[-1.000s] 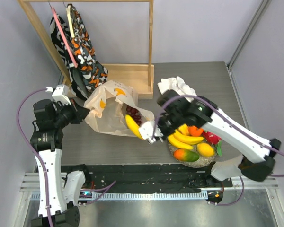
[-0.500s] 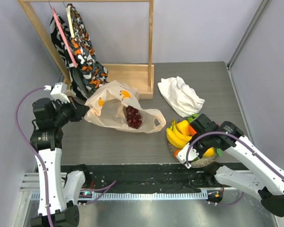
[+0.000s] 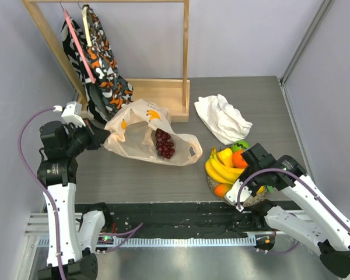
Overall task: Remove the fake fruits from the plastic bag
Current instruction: Place the fake fruit on the plate.
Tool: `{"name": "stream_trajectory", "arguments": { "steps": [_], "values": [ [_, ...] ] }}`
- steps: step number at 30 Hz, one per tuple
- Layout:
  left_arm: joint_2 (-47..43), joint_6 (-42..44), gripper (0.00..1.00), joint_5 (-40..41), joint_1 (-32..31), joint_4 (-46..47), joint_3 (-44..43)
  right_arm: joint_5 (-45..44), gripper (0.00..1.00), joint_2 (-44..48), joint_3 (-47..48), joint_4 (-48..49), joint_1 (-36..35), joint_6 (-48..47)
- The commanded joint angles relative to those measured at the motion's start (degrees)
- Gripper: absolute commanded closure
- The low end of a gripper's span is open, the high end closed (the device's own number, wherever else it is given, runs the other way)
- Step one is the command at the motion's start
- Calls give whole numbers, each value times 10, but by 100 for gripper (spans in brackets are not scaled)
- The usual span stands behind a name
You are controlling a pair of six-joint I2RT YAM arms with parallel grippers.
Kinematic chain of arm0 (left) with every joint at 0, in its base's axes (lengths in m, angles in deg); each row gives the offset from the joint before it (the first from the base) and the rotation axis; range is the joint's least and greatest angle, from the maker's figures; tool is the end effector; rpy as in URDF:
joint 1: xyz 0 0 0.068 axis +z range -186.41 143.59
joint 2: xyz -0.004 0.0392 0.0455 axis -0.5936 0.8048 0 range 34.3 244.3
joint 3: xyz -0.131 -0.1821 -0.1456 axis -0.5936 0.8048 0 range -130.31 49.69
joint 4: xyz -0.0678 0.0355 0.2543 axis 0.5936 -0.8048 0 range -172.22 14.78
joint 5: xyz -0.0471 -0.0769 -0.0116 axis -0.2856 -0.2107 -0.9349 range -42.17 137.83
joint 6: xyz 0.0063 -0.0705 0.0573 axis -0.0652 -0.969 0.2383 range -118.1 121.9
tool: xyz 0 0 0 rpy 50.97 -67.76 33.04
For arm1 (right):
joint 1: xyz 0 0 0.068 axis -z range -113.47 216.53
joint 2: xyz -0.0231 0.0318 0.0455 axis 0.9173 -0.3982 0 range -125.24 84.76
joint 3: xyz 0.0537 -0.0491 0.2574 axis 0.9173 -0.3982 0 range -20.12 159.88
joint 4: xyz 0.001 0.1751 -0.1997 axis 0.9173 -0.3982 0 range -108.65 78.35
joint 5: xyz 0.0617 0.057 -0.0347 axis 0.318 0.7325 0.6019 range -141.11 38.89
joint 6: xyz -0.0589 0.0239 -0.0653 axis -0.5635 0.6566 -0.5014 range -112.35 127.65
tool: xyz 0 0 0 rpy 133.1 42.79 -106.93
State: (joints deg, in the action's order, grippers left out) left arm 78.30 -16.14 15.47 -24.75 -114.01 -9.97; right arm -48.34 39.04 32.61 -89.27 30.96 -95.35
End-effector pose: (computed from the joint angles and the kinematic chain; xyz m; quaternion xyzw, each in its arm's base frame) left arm 0.1944 -0.0045 0.3620 -0.0570 0.8140 -0.2617 0.5154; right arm 0.1045 0.0796 0.2418 -0.9232 0.3447 -0.0736 0.1533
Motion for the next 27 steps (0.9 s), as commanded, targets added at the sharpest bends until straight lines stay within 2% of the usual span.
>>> {"name": "stream_trajectory", "arguments": {
  "steps": [1, 8, 10, 11, 14, 15, 17, 19, 23, 26, 27],
  "values": [
    [-15, -9, 100, 1, 4, 28, -12, -18, 99, 14, -27, -86, 6, -33],
    [-16, -9, 100, -1, 3, 28, -10, -21, 94, 19, -77, -64, 7, -51],
    [-18, -9, 100, -2, 3, 28, -11, -46, 89, 19, -92, -46, 8, -44],
    [-18, -9, 100, -2, 3, 28, -10, -49, 85, 20, -96, -42, 7, -42],
    [-21, -9, 100, -2, 3, 28, -9, -45, 61, 31, -97, -35, 8, -31],
    [-21, -9, 100, -3, 2, 28, -8, -45, 46, 34, -97, -36, 7, -31],
    [-22, -10, 100, -3, 3, 28, -6, -40, 40, 45, -89, -36, 7, -33],
    [-21, -12, 100, -4, 4, 30, -5, -36, 37, 46, -62, -42, 7, -34],
    [-17, -20, 100, -9, 3, 41, -2, 42, 36, 3, 24, -26, 8, -19],
    [-11, -25, 100, -13, 3, 48, -2, 129, 36, -41, 107, 34, 8, 38],
    [-7, -25, 100, -14, 3, 48, -2, 178, 36, -66, 128, 80, 8, 86]
  ]
}}
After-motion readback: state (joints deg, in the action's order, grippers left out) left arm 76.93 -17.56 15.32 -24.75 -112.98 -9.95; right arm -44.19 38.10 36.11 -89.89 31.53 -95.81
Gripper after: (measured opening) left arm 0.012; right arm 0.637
